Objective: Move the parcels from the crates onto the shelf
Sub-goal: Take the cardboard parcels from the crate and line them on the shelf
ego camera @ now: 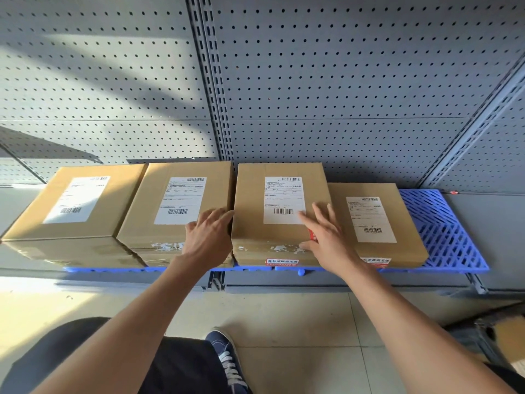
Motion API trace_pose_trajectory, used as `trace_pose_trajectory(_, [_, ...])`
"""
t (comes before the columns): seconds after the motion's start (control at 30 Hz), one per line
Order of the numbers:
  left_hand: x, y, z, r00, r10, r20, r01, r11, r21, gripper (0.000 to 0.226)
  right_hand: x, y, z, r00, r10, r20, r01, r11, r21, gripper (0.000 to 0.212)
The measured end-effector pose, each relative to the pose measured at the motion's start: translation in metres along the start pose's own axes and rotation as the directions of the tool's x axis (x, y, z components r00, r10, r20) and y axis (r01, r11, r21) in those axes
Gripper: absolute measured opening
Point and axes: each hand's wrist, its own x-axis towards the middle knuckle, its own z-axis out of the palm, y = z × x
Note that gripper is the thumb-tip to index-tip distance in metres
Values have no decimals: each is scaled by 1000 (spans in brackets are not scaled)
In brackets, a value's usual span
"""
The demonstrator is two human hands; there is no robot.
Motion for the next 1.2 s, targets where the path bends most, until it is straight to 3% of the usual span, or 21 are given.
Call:
trace_pose_trajectory(0.17, [-1,-2,2,1000,24,-1,-24,999,24,69,3,-3,0,1000,-14,-7,14,1000,-26,73])
trace_pose_trajectory(0.57, [-2,2,3,998,48,35,-51,996,74,58,0,-14,5,1000,-7,29,15,960,-280,74])
trace_pose_trajectory(1.0, [-5,24,-8,997,82,0,-82,990,111,48,-7,-24,-6,1000,-13,-1,13,969,-247,61])
trace_pose_trajectory(1.2, [-13,56,-18,987,158,-17,-156,983,97,47,-27,-27,-30,995,-13,-95,4,996,-93,51])
